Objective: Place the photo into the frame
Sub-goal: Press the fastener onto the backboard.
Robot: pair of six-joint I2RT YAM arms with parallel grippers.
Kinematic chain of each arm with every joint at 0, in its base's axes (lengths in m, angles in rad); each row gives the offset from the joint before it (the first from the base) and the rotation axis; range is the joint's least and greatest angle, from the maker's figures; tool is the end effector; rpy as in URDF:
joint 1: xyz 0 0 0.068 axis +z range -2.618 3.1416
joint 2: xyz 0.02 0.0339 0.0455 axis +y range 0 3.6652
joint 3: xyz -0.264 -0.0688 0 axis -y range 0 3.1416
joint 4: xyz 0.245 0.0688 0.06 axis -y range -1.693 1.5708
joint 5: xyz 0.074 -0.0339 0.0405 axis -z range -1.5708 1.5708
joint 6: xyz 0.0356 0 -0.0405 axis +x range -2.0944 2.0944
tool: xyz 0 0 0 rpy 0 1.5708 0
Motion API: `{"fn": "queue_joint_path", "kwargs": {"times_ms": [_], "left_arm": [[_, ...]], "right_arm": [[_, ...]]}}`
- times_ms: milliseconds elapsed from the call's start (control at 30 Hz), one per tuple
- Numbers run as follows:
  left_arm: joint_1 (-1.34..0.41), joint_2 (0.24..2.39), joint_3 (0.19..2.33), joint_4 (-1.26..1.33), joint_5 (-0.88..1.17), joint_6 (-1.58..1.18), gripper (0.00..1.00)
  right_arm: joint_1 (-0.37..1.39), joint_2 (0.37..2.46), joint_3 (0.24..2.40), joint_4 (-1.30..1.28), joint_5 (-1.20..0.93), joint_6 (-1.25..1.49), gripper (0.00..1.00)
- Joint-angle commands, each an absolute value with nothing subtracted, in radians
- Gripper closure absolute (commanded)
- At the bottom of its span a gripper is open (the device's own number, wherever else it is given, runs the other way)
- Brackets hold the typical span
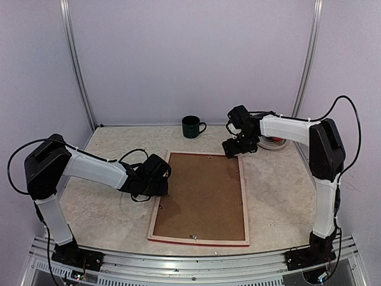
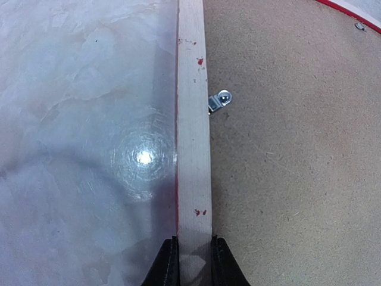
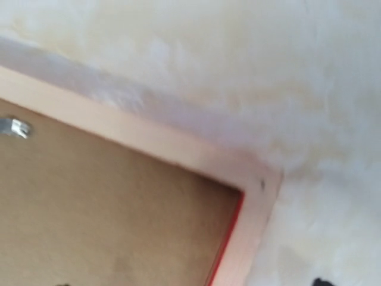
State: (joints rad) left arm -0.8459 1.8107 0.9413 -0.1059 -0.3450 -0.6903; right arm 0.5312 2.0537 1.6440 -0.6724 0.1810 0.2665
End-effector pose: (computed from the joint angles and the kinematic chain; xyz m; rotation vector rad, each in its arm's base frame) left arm 0.2391 -0.2517 0.1325 0.0604 2.4759 -0.2174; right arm 0.3847 0.2186 0.2085 -0.2873 2.6077 0.0346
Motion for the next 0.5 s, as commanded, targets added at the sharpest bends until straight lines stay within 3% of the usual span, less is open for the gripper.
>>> {"fn": "queue_joint_path", "kwargs": {"times_ms": [0, 100, 467], "left_arm": [[-0.856, 1.840, 0.949, -0.079, -0.297, -0.662, 0.89], [-0.855, 1.842, 0.946, -0.064, -0.286, -0.650, 0.89], [-0.868, 1.837, 0.956, -0.060, -0.250, -0.618, 0.89]], "right_arm": [[0.534, 2.095, 1.709, -0.619, 0.173, 0.062, 0.08], [0.534, 2.156, 1.760, -0.579, 0.158, -0.028, 0.03], [0.531, 2.284, 1.876, -0.571, 0.019, -0.159, 0.07]]}}
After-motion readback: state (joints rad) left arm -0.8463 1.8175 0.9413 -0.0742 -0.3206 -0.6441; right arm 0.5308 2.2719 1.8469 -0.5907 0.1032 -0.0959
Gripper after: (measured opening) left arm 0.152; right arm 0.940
